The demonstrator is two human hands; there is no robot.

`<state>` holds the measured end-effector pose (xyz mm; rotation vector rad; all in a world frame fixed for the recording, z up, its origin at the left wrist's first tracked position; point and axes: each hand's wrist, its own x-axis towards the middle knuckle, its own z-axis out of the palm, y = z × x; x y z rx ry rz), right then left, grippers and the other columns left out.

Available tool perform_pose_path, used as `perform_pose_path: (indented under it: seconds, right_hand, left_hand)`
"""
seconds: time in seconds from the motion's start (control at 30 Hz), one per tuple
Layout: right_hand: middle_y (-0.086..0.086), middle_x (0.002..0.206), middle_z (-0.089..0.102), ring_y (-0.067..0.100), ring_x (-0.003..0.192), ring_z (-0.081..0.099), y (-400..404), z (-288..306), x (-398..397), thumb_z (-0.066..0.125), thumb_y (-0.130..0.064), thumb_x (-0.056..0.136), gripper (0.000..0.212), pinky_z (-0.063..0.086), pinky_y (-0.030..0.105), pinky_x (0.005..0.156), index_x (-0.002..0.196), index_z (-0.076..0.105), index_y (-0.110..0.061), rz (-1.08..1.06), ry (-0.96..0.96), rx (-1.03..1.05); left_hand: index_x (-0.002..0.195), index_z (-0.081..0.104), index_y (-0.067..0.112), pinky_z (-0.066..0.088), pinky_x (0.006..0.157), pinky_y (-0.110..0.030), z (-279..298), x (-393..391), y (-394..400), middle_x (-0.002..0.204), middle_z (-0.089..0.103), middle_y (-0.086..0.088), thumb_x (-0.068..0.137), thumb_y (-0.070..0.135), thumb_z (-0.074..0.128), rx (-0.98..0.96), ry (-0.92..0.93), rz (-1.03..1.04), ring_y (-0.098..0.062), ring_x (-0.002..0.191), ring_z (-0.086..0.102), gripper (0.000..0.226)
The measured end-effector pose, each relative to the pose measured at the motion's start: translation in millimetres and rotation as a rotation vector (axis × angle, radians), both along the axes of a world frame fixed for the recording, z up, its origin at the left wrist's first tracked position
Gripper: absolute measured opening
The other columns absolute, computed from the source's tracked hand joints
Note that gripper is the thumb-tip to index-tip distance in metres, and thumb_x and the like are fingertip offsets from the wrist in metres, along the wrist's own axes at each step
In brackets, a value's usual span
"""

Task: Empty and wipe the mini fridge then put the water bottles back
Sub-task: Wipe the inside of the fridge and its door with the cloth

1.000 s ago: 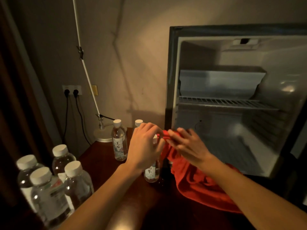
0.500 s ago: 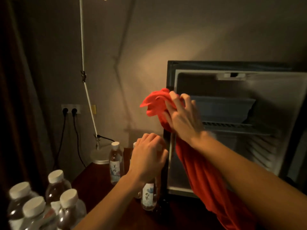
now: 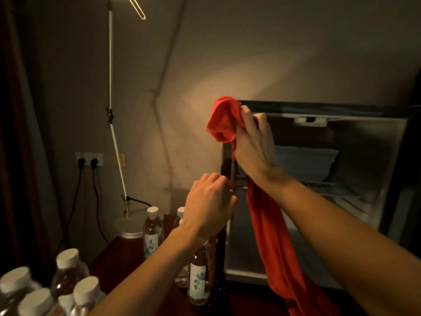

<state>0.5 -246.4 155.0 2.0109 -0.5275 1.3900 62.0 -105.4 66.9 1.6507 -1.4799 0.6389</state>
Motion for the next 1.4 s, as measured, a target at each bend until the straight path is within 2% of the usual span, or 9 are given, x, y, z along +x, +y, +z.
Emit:
perform_pose_path:
  seconds: [0.1, 0.23, 0.33, 0.47, 0.7, 0.87, 0.97, 1.1, 1.4]
  right_hand:
    - [-0.002, 0.146, 0.038, 0.029, 0.094, 0.051, -14.7, -8.7, 6.9, 0.051, -0.032, 0.089, 0.033, 0.046, 0.04, 0.079, 0.118, 0.06, -0.021, -0.13, 0.292, 0.071]
    - [0.008, 0.134, 0.048, 0.035, 0.106, 0.048, -10.3, 19.3, -7.5, 0.056, -0.017, 0.082, 0.022, 0.044, 0.046, 0.082, 0.096, 0.071, -0.012, -0.13, 0.198, -0.114]
    - [0.007, 0.139, 0.049, 0.033, 0.115, 0.038, -5.8, 37.4, -44.3, 0.056, -0.023, 0.088, 0.021, 0.034, 0.044, 0.089, 0.103, 0.071, -0.019, -0.172, 0.098, -0.116]
    - [0.006, 0.138, 0.05, 0.032, 0.114, 0.037, -28.3, 24.8, -90.0, 0.059, -0.025, 0.086, 0.017, 0.031, 0.046, 0.09, 0.099, 0.068, -0.021, -0.291, 0.001, 0.004]
    - [0.001, 0.15, 0.037, 0.036, 0.128, 0.032, -38.9, 25.4, -136.2, 0.069, -0.026, 0.08, 0.022, 0.029, 0.056, 0.103, 0.102, 0.071, -0.021, -0.292, -0.181, 0.214]
    - [0.012, 0.149, 0.043, 0.037, 0.133, 0.041, -16.0, 29.8, -77.1, 0.051, -0.004, 0.087, 0.035, 0.04, 0.051, 0.107, 0.119, 0.064, 0.001, 0.129, -0.254, 0.189]
    - [0.01, 0.151, 0.04, 0.031, 0.14, 0.034, 8.5, 28.8, -35.6, 0.042, -0.011, 0.088, 0.041, 0.028, 0.044, 0.115, 0.12, 0.066, -0.005, 0.236, -0.119, 0.118]
    - [0.0, 0.162, 0.016, 0.025, 0.15, 0.006, 2.0, 31.2, -17.7, 0.055, -0.012, 0.088, 0.024, 0.012, 0.049, 0.12, 0.103, 0.073, -0.016, 0.062, 0.152, 0.075]
    - [-0.004, 0.16, 0.022, 0.024, 0.149, 0.015, -56.9, 18.7, -128.1, 0.067, -0.023, 0.085, 0.039, 0.012, 0.049, 0.12, 0.124, 0.065, -0.023, -0.253, 0.011, 0.067]
  left_hand:
    - [0.102, 0.065, 0.022, 0.044, 0.089, -0.031, 5.7, -2.2, -3.4, 0.107, 0.064, 0.004, 0.088, 0.036, 0.057, 0.011, -0.004, -0.002, -0.014, 0.102, 0.055, 0.021]
    - [0.096, 0.065, 0.021, 0.038, 0.082, -0.026, 12.5, -4.6, -6.6, 0.102, 0.064, 0.005, 0.086, 0.031, 0.063, -0.039, -0.011, 0.008, -0.011, 0.095, 0.053, 0.015]
    - [0.094, 0.066, 0.021, 0.033, 0.08, -0.022, 14.1, -7.9, -10.9, 0.099, 0.063, 0.006, 0.085, 0.034, 0.062, -0.048, -0.03, -0.001, -0.003, 0.09, 0.045, 0.016]
    - [0.094, 0.065, 0.022, 0.044, 0.082, -0.027, 14.0, -20.0, -18.1, 0.1, 0.063, 0.005, 0.085, 0.028, 0.066, 0.001, -0.029, -0.001, -0.014, 0.095, 0.056, 0.011]
    - [0.097, 0.065, 0.023, 0.035, 0.08, -0.022, 12.2, -40.2, -14.5, 0.102, 0.062, 0.007, 0.086, 0.03, 0.066, 0.017, -0.044, -0.039, -0.01, 0.094, 0.052, 0.013]
    - [0.097, 0.065, 0.023, 0.034, 0.081, -0.021, 13.1, -45.1, -17.2, 0.102, 0.062, 0.007, 0.088, 0.031, 0.061, 0.023, -0.027, -0.062, -0.008, 0.095, 0.051, 0.013]
    - [0.093, 0.065, 0.022, 0.041, 0.077, -0.025, 12.4, -44.7, -19.2, 0.095, 0.063, 0.007, 0.084, 0.041, 0.047, 0.026, -0.036, -0.055, -0.012, 0.089, 0.055, 0.028]
    - [0.091, 0.062, 0.024, 0.048, 0.077, -0.033, 13.7, -40.4, -24.2, 0.091, 0.06, 0.01, 0.08, 0.047, 0.036, 0.03, -0.039, -0.034, -0.012, 0.085, 0.053, 0.037]
    - [0.085, 0.065, 0.022, 0.048, 0.073, -0.037, 16.1, -76.0, -45.8, 0.087, 0.064, 0.004, 0.08, 0.039, 0.054, 0.002, -0.041, -0.102, -0.021, 0.087, 0.059, 0.021]
